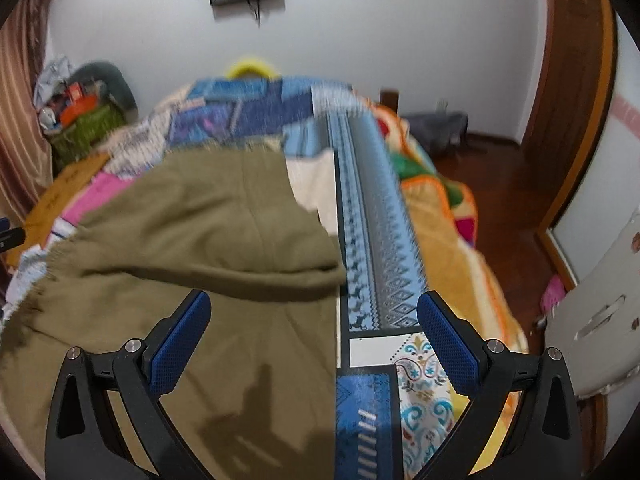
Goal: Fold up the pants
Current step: 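Grasp the pants waistband with the left tool while the right tool grasps the leg hem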
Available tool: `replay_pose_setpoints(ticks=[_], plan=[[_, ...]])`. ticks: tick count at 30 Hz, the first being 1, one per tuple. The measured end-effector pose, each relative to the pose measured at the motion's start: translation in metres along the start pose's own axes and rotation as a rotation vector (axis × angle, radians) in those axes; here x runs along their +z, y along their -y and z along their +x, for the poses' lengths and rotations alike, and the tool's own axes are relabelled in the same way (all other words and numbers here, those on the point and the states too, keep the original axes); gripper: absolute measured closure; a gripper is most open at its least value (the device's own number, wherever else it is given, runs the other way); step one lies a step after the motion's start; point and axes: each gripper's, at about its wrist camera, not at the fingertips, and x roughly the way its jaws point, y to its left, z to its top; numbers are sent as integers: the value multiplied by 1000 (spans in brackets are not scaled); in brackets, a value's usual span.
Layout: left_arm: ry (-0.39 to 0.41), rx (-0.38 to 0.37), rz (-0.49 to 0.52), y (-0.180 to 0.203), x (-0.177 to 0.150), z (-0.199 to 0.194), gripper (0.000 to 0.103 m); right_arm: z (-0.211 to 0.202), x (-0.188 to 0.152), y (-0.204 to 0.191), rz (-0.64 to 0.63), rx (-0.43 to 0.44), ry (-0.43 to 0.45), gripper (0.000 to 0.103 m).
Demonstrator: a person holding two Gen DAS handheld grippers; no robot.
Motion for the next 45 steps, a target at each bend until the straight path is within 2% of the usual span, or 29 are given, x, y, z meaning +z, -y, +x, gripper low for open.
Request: replay_pose_setpoints(ticks=[5, 8, 10, 11, 12, 14, 17, 20, 22, 23, 25, 28, 31, 33, 35, 38, 42, 45], plan=[[-85, -51, 18, 0, -4, 30, 0, 45, 1, 7, -9, 4, -95, 6], [-120, -65, 41, 3, -6, 42, 11, 66, 5, 14, -12, 28, -139, 19], [-138, -98, 37, 3, -7, 47, 15, 79, 6, 18, -8, 50, -174, 24], [-142, -116, 31, 2, -7, 49, 19, 83, 6, 19, -6, 63, -183, 32], [-144, -134, 23, 1, -7, 50, 24, 88, 5, 20, -3, 86, -193, 45], [-144, -155, 13, 0, -6, 50, 33, 92, 5, 21, 1, 125, -198, 50], [-132, -138, 23, 1, -4, 51, 43, 94, 7, 15, -11, 146, -177, 67], [-121, -104, 58, 2, -4, 50, 45, 98, 5, 9, -45, 105, -182, 77], [-120, -89, 65, -2, -3, 50, 45, 101, 5, 8, -64, 79, -188, 90], [-119, -80, 68, -5, -2, 51, 45, 100, 5, 10, -64, 72, -194, 92], [-125, -84, 57, -12, -2, 54, 43, 98, 2, 17, -32, 117, -212, 94], [-145, -125, 23, -22, -1, 56, 40, 96, 1, 17, -9, 138, -217, 93], [-164, -141, 10, -24, 2, 49, 41, 85, 1, 10, -72, 161, -245, 82], [-155, -126, 25, -23, 5, 42, 41, 75, 1, 11, -77, 189, -253, 63], [-140, -110, 44, -22, 10, 37, 40, 61, 3, 15, -63, 199, -213, 53], [-138, -109, 40, -23, 19, 39, 35, 48, 10, 22, -17, 230, -151, 52], [-191, -79, 38, -24, 27, 63, 31, 62, 26, 28, 55, 234, -146, 52], [-220, -129, -3, -27, 26, 78, 31, 83, 36, 22, 71, 222, -164, 52]])
